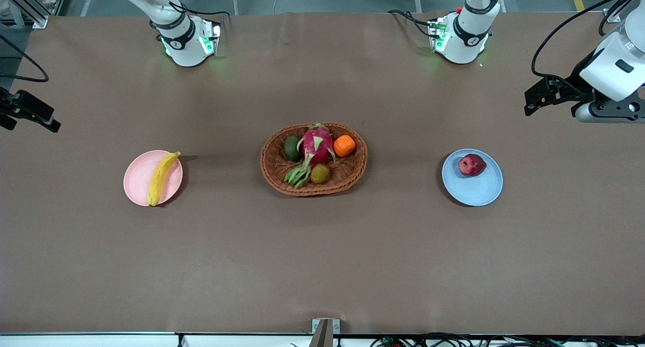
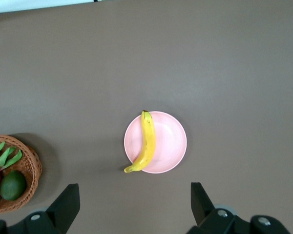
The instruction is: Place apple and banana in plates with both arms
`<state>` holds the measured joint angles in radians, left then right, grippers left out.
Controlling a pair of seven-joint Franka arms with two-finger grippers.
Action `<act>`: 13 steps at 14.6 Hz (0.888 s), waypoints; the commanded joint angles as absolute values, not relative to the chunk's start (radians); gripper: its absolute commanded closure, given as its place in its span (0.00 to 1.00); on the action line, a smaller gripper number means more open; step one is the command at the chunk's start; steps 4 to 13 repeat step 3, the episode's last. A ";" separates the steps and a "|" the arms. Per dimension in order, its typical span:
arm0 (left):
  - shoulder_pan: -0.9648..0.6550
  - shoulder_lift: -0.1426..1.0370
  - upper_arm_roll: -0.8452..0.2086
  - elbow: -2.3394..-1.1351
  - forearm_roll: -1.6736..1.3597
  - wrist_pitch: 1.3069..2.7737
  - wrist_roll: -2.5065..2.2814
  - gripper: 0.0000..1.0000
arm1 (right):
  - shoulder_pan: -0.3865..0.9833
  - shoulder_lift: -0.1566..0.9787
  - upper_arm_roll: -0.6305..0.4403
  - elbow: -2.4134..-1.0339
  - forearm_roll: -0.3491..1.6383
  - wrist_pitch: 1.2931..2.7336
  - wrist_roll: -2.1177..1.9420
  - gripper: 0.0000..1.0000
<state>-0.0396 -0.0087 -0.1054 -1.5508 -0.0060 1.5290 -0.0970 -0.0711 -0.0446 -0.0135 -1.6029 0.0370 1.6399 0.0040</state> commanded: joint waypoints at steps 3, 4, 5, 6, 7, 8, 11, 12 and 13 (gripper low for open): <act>-0.037 -0.017 -0.101 -1.542 0.008 1.522 -0.091 0.00 | -0.084 -0.097 -0.002 -1.663 0.011 1.654 -0.014 0.00; -0.037 -0.017 -0.101 -1.542 0.008 1.522 -0.091 0.00 | -0.084 -0.097 -0.002 -1.663 0.011 1.654 -0.014 0.00; -0.037 -0.017 -0.101 -1.542 0.008 1.522 -0.091 0.00 | -0.084 -0.097 -0.002 -1.663 0.011 1.654 -0.014 0.00; -0.037 -0.017 -0.101 -1.542 0.008 1.522 -0.091 0.00 | -0.084 -0.097 -0.002 -1.663 0.011 1.654 -0.014 0.00; -0.037 -0.017 -0.101 -1.542 0.008 1.522 -0.091 0.00 | -0.084 -0.097 -0.002 -1.663 0.011 1.654 -0.014 0.00; -0.037 -0.017 -0.101 -1.542 0.008 1.522 -0.091 0.00 | -0.084 -0.097 -0.002 -1.663 0.011 1.654 -0.014 0.00; -0.037 -0.017 -0.101 -1.542 0.008 1.522 -0.091 0.00 | -0.084 -0.097 -0.002 -1.663 0.011 1.654 -0.014 0.00; -0.037 -0.017 -0.101 -1.542 0.008 1.522 -0.091 0.00 | -0.084 -0.097 -0.002 -1.663 0.011 1.654 -0.014 0.00; -0.037 -0.017 -0.101 -1.542 0.008 1.522 -0.091 0.00 | -0.084 -0.097 -0.002 -1.663 0.011 1.654 -0.014 0.00</act>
